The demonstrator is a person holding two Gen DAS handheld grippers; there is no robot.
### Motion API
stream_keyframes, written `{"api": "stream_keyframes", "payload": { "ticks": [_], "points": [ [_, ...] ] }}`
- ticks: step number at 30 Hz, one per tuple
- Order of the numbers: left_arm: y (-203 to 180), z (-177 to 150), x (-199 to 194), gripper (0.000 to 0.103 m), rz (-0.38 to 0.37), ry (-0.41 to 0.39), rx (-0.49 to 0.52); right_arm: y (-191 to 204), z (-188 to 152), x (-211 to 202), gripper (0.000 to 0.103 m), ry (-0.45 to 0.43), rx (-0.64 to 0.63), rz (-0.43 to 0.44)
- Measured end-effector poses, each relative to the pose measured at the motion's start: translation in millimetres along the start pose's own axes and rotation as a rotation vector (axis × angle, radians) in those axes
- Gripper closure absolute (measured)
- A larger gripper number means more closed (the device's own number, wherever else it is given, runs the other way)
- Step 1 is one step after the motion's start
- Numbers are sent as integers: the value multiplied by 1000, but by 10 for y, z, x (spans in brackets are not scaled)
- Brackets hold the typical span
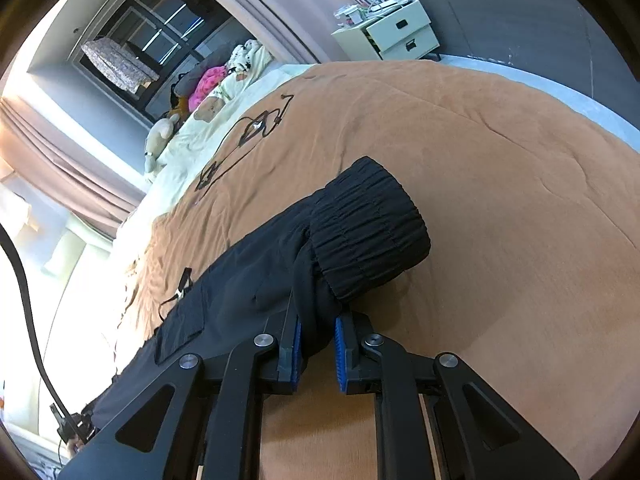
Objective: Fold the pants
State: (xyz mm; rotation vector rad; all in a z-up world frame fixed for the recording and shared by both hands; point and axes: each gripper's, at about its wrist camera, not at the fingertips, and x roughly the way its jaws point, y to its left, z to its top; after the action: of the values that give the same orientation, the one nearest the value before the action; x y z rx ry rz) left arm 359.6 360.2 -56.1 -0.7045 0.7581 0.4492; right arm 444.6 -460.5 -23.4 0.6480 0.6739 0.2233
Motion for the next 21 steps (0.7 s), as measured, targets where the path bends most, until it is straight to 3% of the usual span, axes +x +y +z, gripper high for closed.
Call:
{"api": "stream_keyframes", "payload": {
  "ticks": [21],
  "points": [
    [838,-704,-887,101,-10,17,-90,28,-135,-703,93,75,-59,2]
  ]
}}
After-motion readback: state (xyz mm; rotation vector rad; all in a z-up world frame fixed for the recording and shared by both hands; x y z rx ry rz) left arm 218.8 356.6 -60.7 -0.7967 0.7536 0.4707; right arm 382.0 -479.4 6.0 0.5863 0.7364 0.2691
